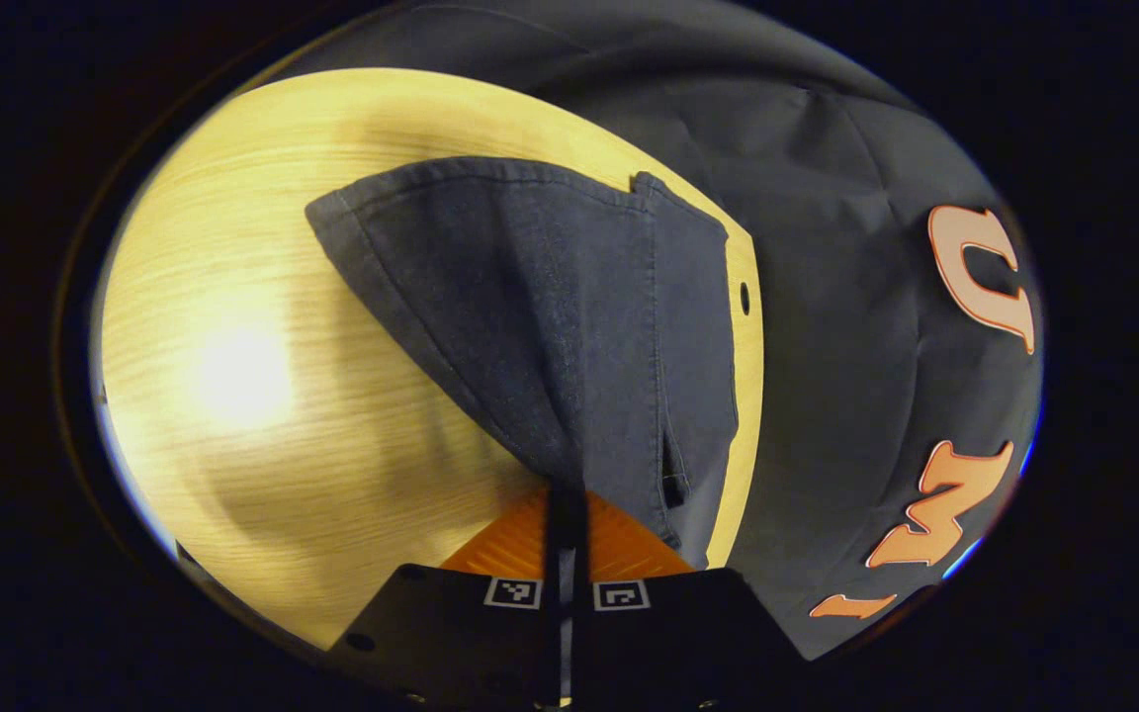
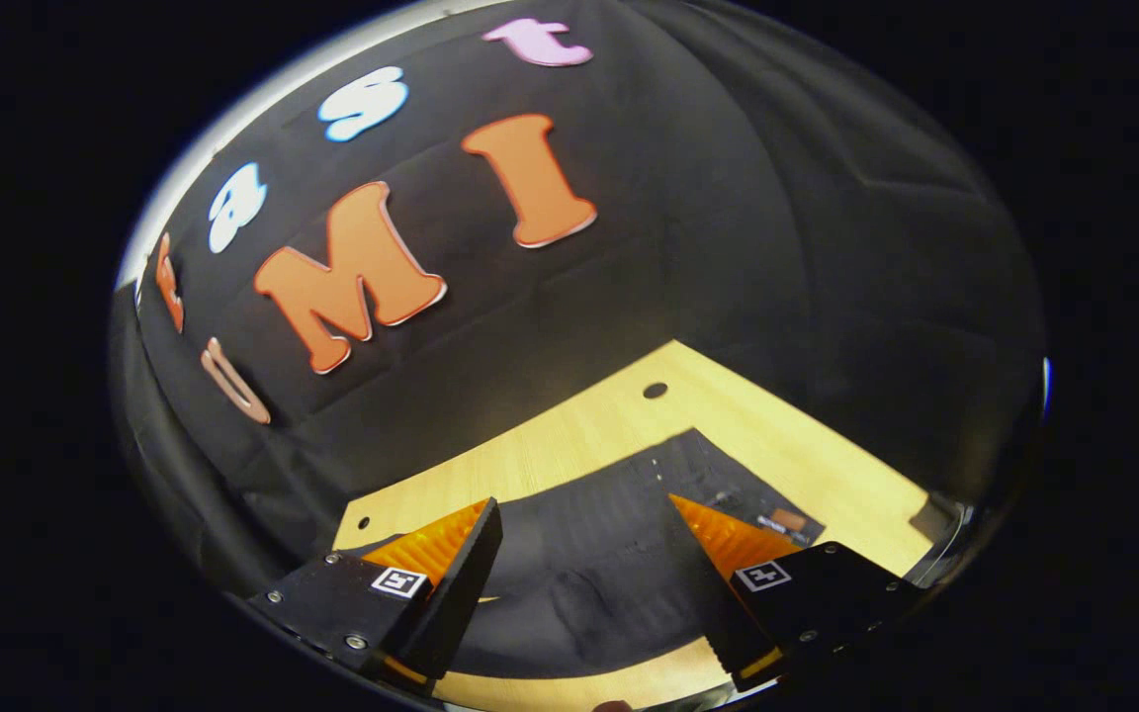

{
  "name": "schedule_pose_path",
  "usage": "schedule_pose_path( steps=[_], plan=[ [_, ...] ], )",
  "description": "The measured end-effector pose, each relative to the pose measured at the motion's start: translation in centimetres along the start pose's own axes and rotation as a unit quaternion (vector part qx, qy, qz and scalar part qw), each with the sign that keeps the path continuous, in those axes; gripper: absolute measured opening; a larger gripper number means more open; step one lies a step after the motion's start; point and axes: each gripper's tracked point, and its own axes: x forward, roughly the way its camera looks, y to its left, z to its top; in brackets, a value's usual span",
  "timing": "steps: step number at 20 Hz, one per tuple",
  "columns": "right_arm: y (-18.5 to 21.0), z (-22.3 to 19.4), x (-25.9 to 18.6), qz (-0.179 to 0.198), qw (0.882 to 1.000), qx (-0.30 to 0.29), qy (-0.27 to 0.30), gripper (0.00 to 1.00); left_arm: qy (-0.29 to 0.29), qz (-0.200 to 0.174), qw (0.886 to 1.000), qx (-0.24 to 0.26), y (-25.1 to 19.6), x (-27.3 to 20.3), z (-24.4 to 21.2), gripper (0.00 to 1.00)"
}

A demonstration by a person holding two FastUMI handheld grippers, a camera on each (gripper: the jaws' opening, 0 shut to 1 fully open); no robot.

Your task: Grasp the waist and the cuffs of the jeans and fold them to make the two legs overlap; first hold the waist and fold one-third of the jeans toward the cuffs, then hold the cuffs and fold the remaining one-third in the same direction to finish folding.

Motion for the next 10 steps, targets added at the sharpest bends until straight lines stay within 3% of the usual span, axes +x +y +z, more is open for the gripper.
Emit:
schedule_pose_path(
  steps=[4, 7, 10],
  plan=[
    [-8.2, -5.5, 0.5, -0.049, 0.987, 0.136, 0.062, 0.97, 0.010, -0.006, 1.000, 0.013, -1.1, -0.9, 0.3, 0.05],
    [-11.9, -11.7, 0.9, -0.095, 0.970, 0.176, 0.140, 0.98, 0.019, -0.008, 1.000, 0.020, -1.6, -1.4, 0.2, 0.05],
    [-13.6, -15.2, 3.0, -0.116, 0.953, 0.215, 0.181, 0.99, 0.025, -0.008, 0.999, 0.019, -1.8, -1.8, 0.1, 0.05]
  ],
)
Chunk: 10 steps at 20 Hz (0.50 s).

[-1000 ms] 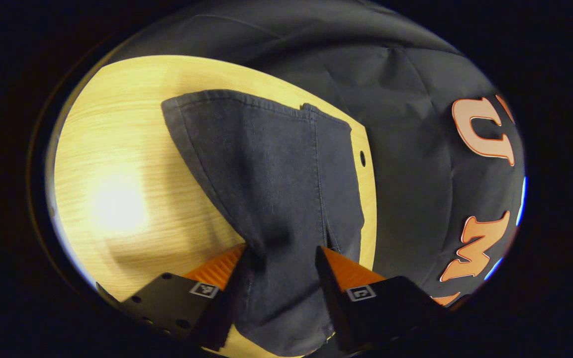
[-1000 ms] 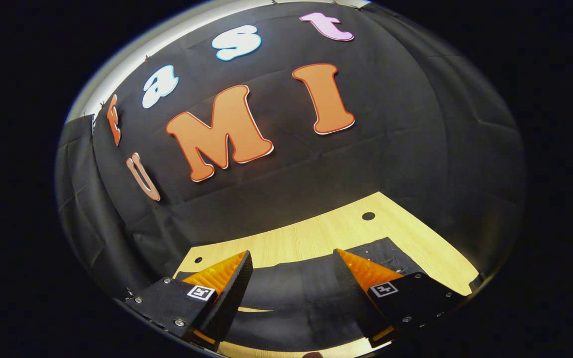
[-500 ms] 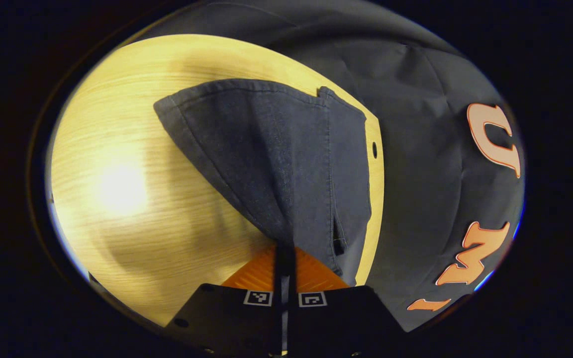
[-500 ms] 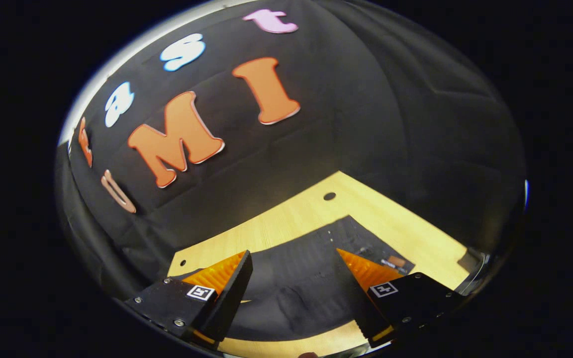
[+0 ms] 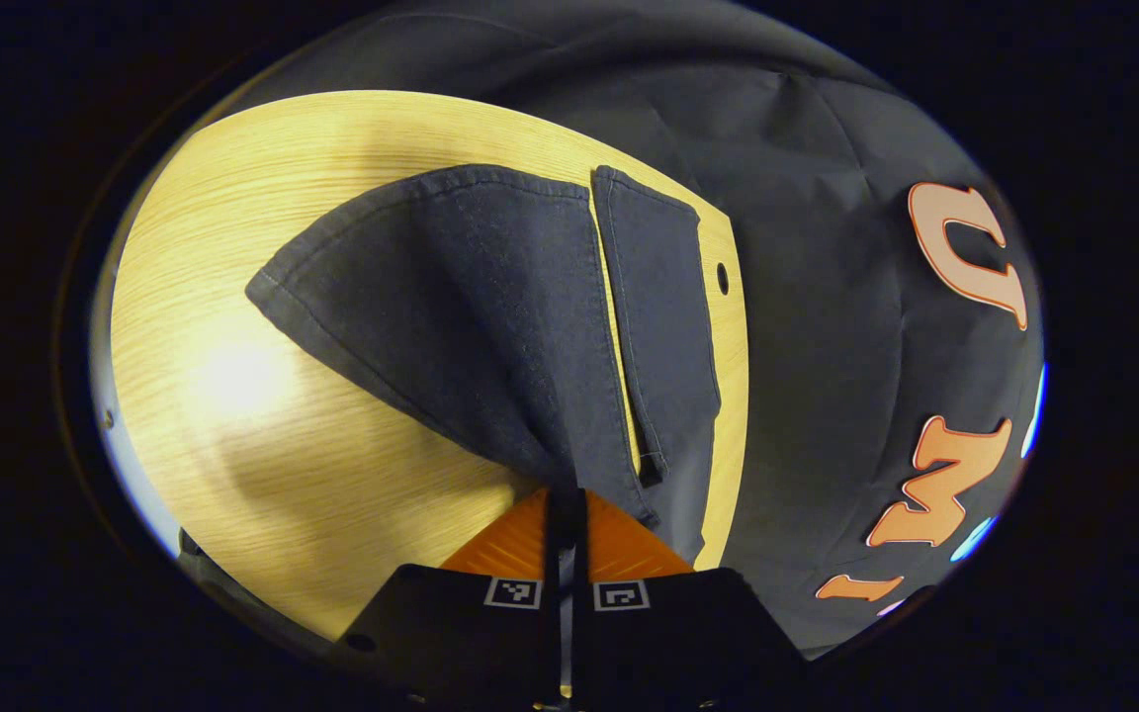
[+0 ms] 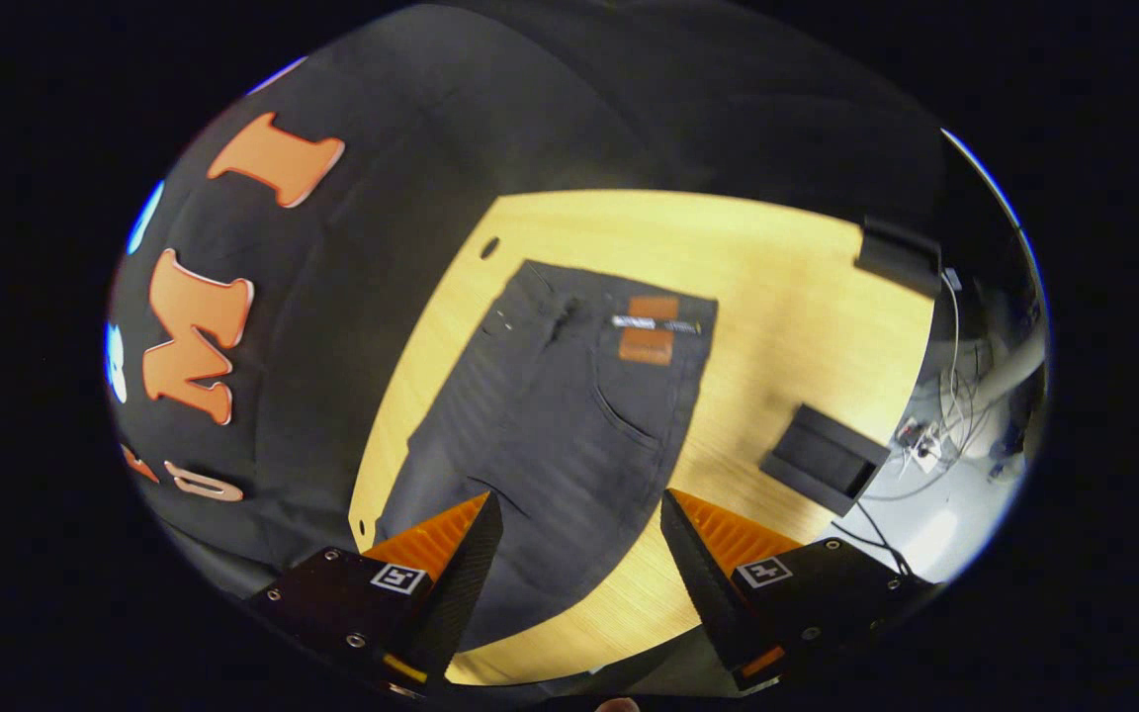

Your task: Grasp the waist and the cuffs of the jeans and fold them to make the two legs overlap; first hold the waist and fold one-third of the jeans toward the cuffs, then hold the cuffs and fold the remaining one-third in the same direction to finish folding.

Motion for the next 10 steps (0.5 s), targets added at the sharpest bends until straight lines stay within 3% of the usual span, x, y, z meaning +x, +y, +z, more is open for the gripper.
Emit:
schedule_pose_path(
  steps=[4, 10],
  plan=[
    [-2.5, 1.0, 2.9, -0.036, 0.999, 0.020, 0.012, 0.98, 0.004, -0.001, 1.000, 0.001, -0.4, -0.6, -0.1, 0.05],
    [-2.9, 1.2, 4.8, -0.035, 0.997, 0.058, 0.027, 0.99, 0.006, 0.005, 1.000, -0.007, -0.1, -0.6, -0.1, 0.05]
  ],
)
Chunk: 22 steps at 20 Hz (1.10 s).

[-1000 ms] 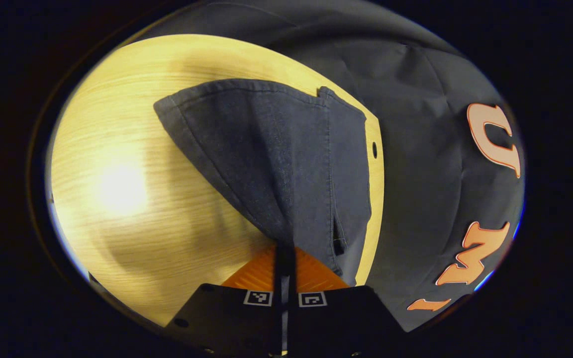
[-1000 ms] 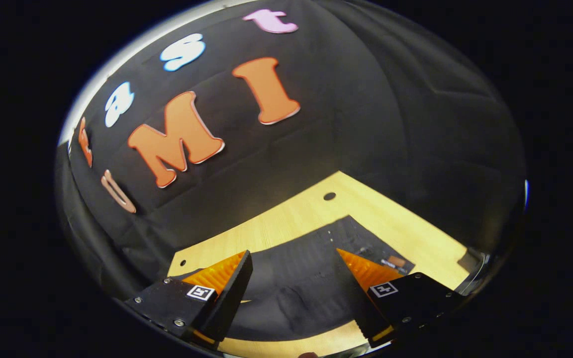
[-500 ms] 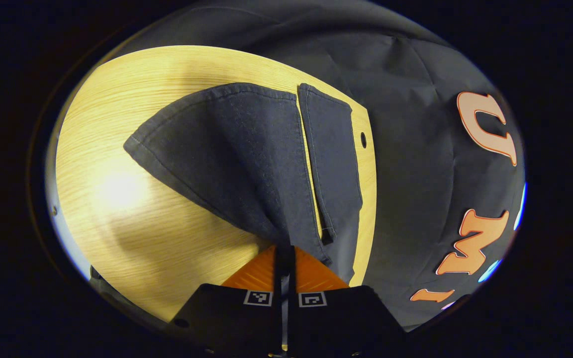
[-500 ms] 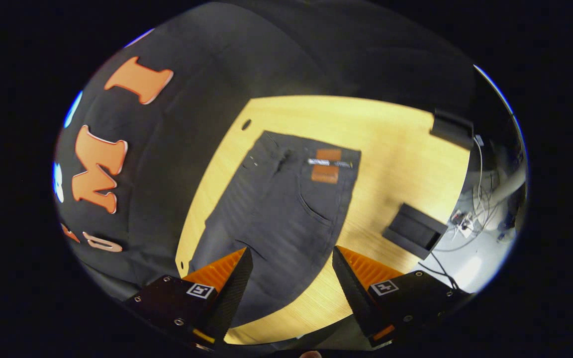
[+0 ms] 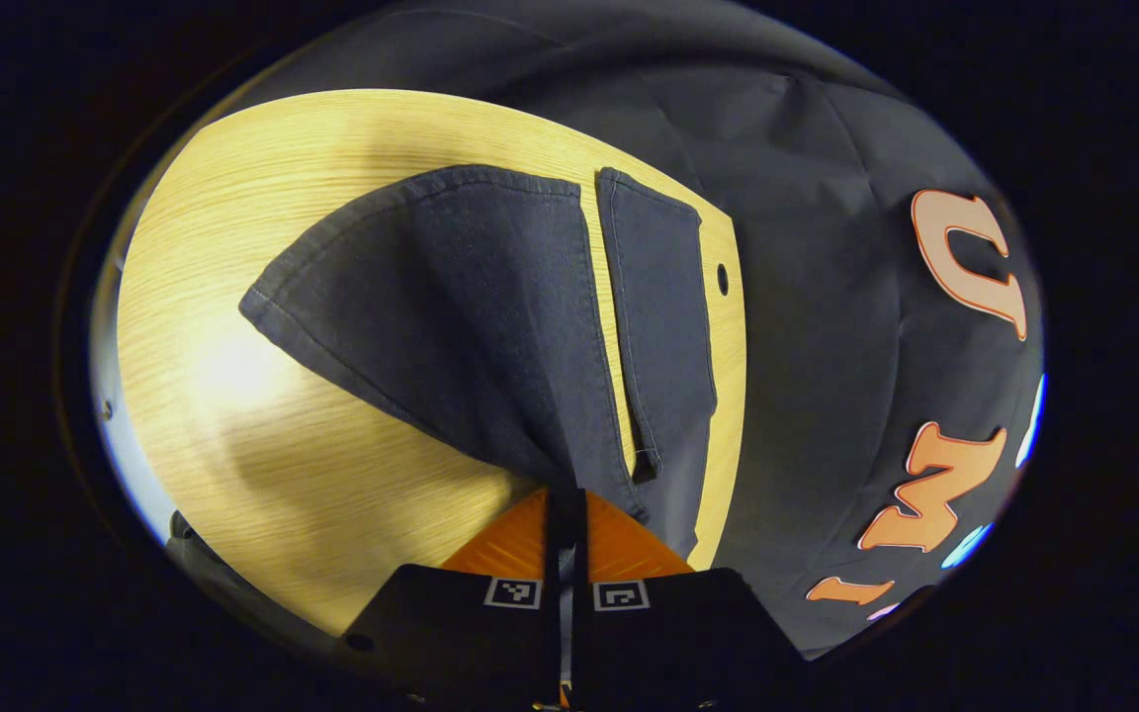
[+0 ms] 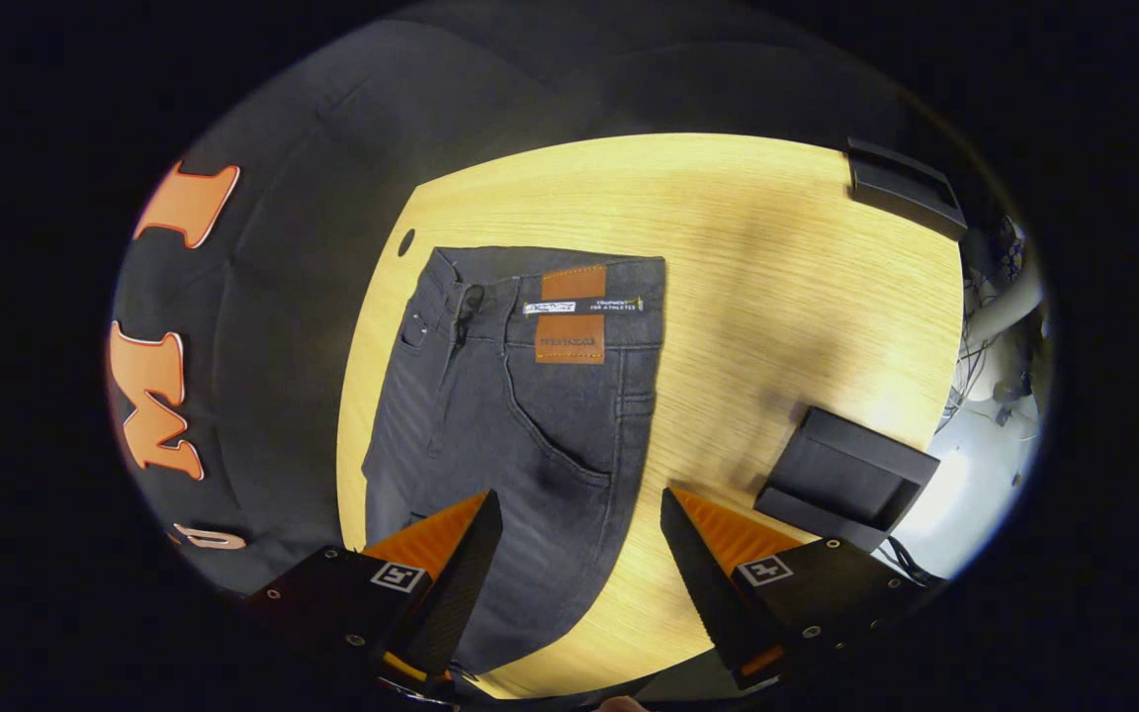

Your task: Grasp the waist and the cuffs of the jeans and fold them to make the two legs overlap; first hold the waist and fold one-third of the jeans toward the cuffs, then hold the cuffs and fold the remaining one-third in the same direction to finish folding.

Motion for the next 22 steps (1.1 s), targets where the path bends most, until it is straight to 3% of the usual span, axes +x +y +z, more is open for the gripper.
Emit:
schedule_pose_path(
  steps=[8, 12, 13, 14, 16, 17, 20, 22],
  plan=[
    [1.0, -0.1, 1.3, 0.013, 0.999, 0.047, -0.001, 0.99, 0.000, 0.009, 1.000, 0.008, -0.3, -0.1, 0.0, 0.05],
    [1.7, 0.0, 2.2, 0.017, 1.000, 0.016, -0.004, 0.94, 0.004, 0.006, 1.000, 0.011, -0.7, -0.2, 0.2, 0.05],
    [1.9, -0.1, 2.4, 0.019, 1.000, -0.002, -0.005, 0.79, 0.004, 0.006, 1.000, 0.013, -0.8, -0.4, 0.3, 0.05],
    [2.0, 0.0, 2.7, 0.017, 1.000, -0.017, -0.009, 0.84, 0.004, 0.005, 1.000, 0.016, -0.9, -0.5, 0.3, 0.05],
    [2.5, 0.1, 3.7, 0.018, 0.999, -0.045, -0.018, 0.60, 0.005, 0.002, 1.000, 0.021, -1.1, -0.5, 0.2, 0.05],
    [2.2, 0.3, 4.2, 0.013, 0.998, -0.062, -0.027, 0.56, 0.006, 0.000, 1.000, 0.021, -1.3, -0.5, 0.3, 0.05],
    [1.8, 0.3, 4.0, 0.017, 0.998, -0.049, -0.025, 0.14, 0.004, -0.003, 1.000, 0.020, -1.4, -0.3, 0.2, 0.05],
    [2.1, 0.4, 3.7, 0.035, 0.998, -0.039, -0.022, 0.14, 0.007, 0.004, 1.000, 0.024, -1.2, -0.5, 0.1, 0.05]
  ],
)
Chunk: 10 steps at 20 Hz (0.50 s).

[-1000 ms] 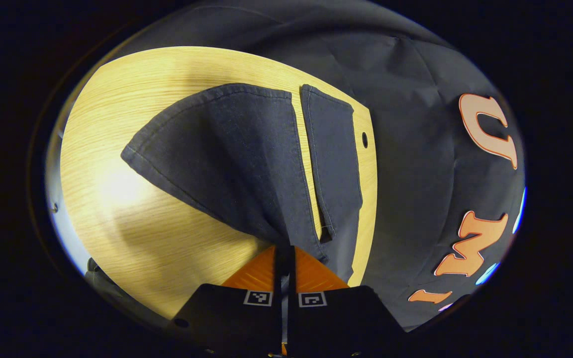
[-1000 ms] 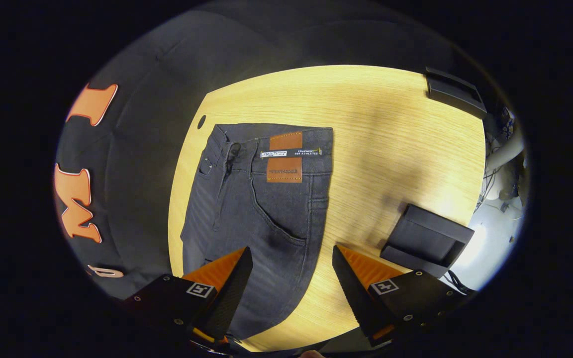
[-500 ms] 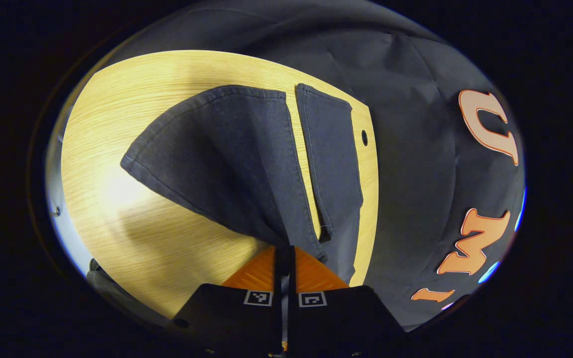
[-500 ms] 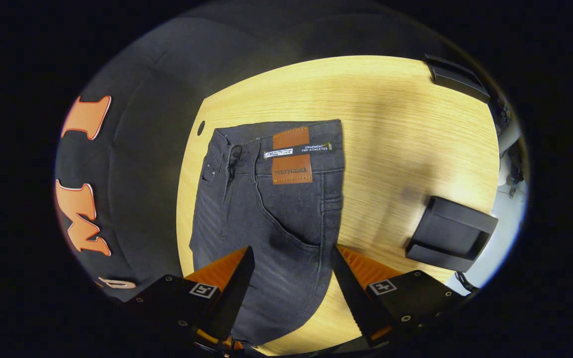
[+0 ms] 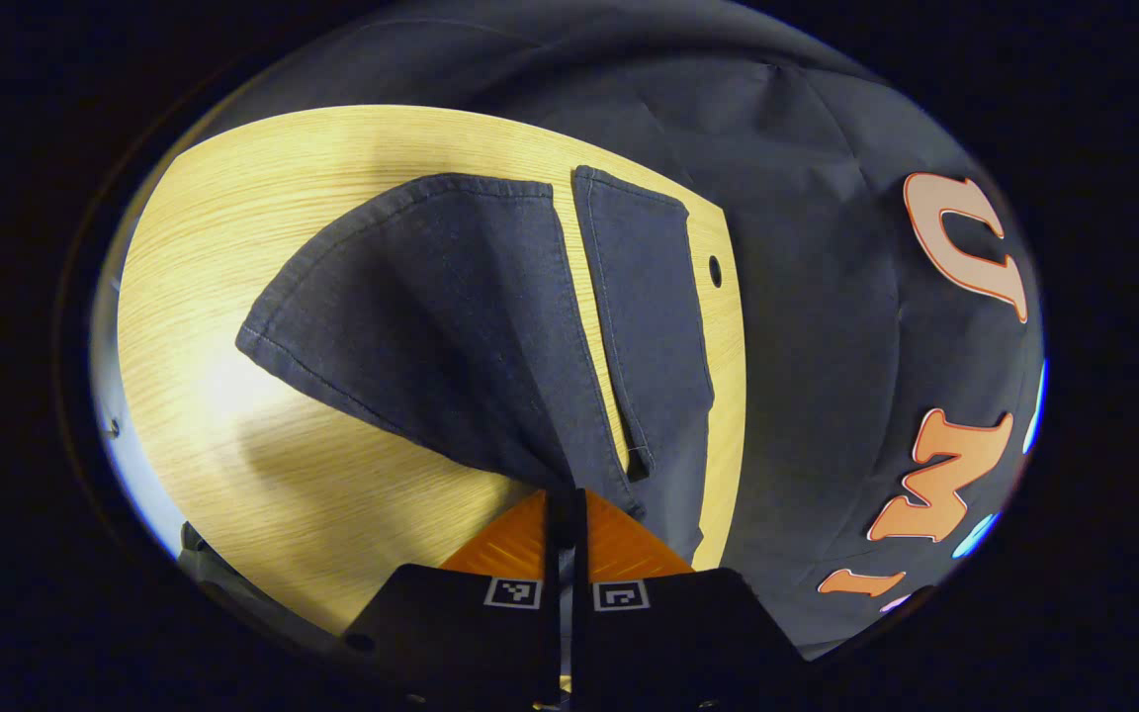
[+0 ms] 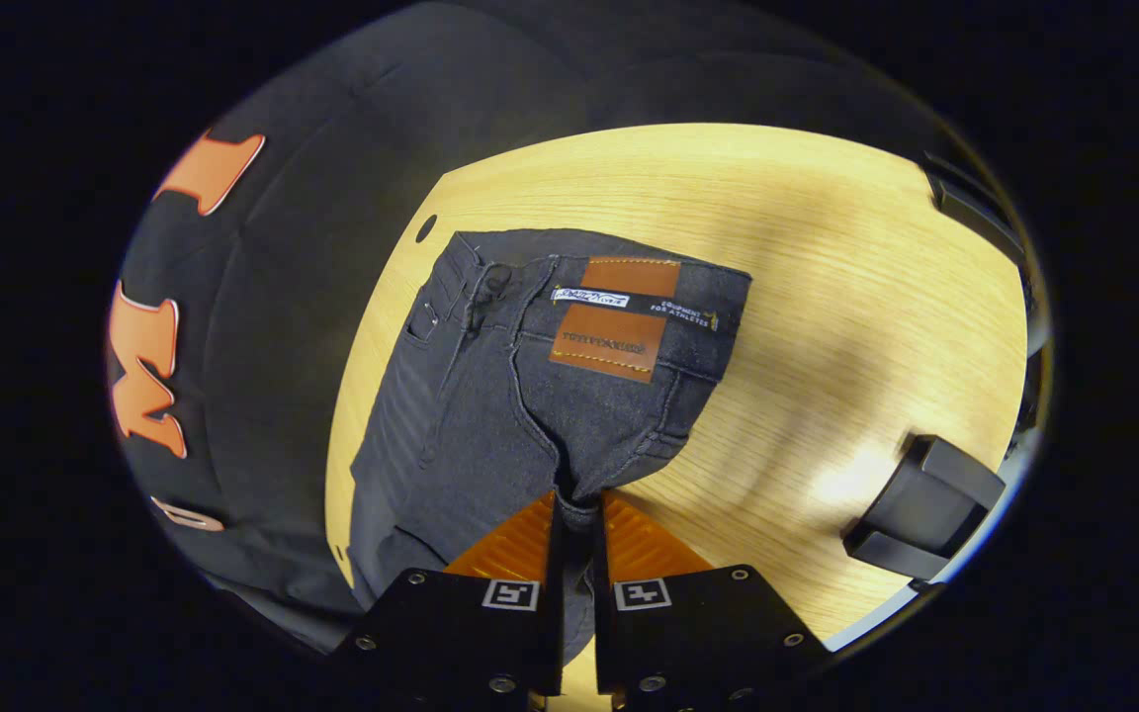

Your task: Grasp the waist and the cuffs of the jeans and fold them to make the two legs overlap; first hold the waist and fold one-third of the jeans toward the cuffs, then hold the cuffs and fold the remaining one-third in the same direction to finish folding.

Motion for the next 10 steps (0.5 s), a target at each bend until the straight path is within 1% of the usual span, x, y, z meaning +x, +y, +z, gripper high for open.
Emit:
schedule_pose_path(
  steps=[4, 7, 10],
  plan=[
    [1.6, 0.6, -2.3, 0.039, 0.999, -0.012, 0.004, 0.13, -0.012, 0.006, 1.000, 0.027, -1.4, -1.4, -0.2, 0.05],
    [4.9, 1.9, -3.5, 0.082, 0.997, -0.011, 0.002, 0.13, 0.007, 0.027, 0.998, 0.047, -1.6, -3.1, -1.0, 0.05],
    [8.6, 3.4, -4.7, 0.109, 0.994, -0.006, -0.016, 0.13, 0.032, 0.058, 0.995, 0.075, -2.6, -4.3, -1.2, 0.05]
  ],
)
